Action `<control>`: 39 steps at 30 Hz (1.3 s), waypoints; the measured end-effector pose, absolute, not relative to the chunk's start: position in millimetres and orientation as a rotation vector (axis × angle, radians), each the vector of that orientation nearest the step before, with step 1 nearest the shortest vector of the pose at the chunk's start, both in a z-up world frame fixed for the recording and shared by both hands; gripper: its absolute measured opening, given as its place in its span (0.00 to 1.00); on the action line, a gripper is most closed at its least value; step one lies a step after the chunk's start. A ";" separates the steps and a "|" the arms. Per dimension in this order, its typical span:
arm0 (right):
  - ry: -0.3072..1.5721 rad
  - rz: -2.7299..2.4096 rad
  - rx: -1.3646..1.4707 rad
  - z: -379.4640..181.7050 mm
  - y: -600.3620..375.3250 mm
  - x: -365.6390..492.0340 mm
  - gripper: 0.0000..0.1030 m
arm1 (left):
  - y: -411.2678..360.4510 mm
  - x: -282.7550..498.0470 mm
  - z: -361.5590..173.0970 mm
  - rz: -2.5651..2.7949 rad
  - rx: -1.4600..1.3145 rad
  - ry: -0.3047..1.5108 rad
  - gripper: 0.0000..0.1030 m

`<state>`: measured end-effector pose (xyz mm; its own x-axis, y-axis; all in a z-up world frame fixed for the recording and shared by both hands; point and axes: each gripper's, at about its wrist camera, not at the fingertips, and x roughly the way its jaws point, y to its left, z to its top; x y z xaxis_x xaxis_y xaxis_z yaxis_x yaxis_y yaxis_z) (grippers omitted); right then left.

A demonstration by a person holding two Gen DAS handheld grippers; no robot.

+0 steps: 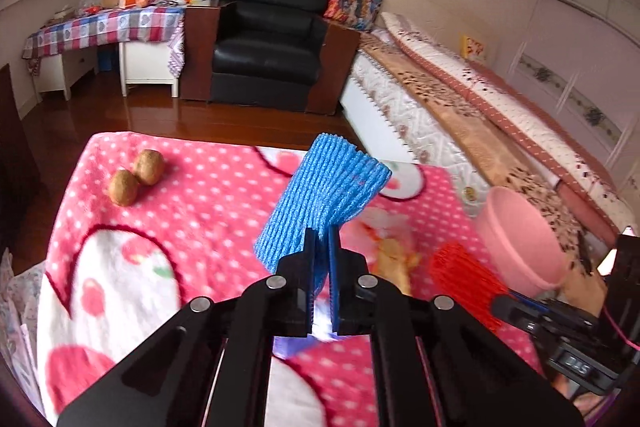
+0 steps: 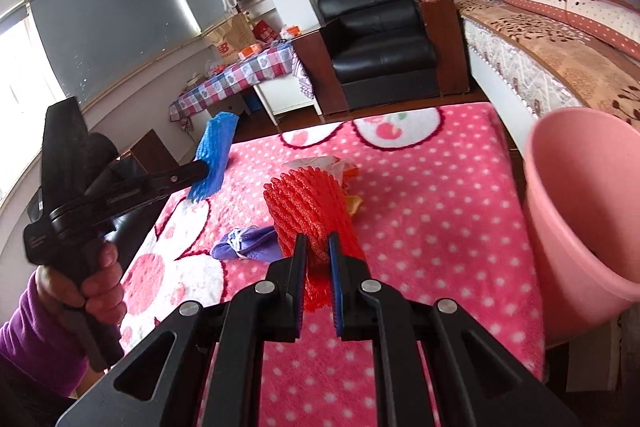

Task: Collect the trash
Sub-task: 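Carry the red foam net and blue mesh pad over the pink bucket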

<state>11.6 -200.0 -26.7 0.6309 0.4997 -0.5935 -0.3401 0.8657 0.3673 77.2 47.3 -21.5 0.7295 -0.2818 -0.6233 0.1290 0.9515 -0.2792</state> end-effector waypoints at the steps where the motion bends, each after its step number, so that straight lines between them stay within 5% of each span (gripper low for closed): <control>1: 0.740 0.469 0.240 -25.3 -207.4 8.2 0.10 | 40.6 74.3 -19.9 -0.249 -0.223 0.720 0.05; 24: 0.544 0.069 0.417 -2.8 -377.7 -29.8 0.10 | -142.2 66.6 2.2 -0.625 -0.172 0.724 0.05; 39: 0.577 -0.003 0.414 -17.8 -424.7 14.0 0.11 | -221.5 111.9 -17.7 -0.696 -0.146 0.820 0.05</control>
<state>14.0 -424.7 -17.8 0.8403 0.1122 -0.5304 0.1168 0.9179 0.3791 111.9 -221.5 -17.7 0.4764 -0.6214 -0.6221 0.5129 0.7710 -0.3774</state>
